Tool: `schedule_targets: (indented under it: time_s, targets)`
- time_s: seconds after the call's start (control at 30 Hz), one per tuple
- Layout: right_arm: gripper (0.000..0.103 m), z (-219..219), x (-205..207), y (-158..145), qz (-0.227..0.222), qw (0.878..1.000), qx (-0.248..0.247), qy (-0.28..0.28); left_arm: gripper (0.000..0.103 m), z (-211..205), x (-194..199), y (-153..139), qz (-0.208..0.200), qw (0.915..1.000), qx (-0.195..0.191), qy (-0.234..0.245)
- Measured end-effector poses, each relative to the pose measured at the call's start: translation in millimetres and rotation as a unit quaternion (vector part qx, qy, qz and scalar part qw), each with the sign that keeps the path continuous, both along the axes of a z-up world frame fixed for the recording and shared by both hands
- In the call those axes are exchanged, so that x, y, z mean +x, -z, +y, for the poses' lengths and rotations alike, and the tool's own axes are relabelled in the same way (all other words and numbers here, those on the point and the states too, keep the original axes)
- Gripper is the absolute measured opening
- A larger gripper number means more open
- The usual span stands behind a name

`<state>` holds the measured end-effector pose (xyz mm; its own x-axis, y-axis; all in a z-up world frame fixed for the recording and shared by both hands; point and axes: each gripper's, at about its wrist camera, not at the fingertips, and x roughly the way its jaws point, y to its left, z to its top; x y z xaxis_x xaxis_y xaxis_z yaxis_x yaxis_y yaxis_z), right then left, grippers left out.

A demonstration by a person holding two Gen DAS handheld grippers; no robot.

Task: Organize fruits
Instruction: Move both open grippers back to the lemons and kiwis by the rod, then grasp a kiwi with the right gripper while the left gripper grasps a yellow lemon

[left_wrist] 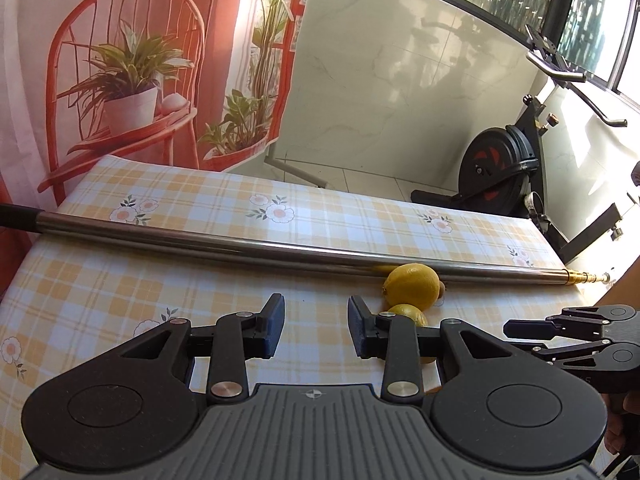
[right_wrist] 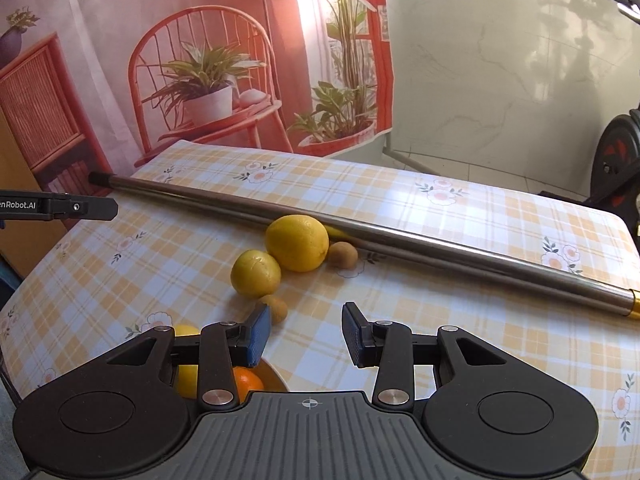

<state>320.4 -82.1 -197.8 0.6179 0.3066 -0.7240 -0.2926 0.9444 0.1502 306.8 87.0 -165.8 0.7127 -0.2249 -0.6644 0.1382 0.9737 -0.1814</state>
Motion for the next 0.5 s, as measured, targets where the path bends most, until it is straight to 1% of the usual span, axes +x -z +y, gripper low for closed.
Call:
schedule_targets:
  time_s: [0.2, 0.5]
  targets:
    - [0.036, 24.8, 29.2, 23.0, 0.028, 0.999, -0.015, -0.036, 0.041, 4.8, 15.8, 9.2, 0.008, 1.0000, 0.000, -0.006]
    - [0.036, 42.7, 55.0, 46.1, 0.057, 0.996, -0.022, -0.058, 0.042, 0.6, 32.5, 18.8, 0.018, 0.9998, -0.004, 0.001]
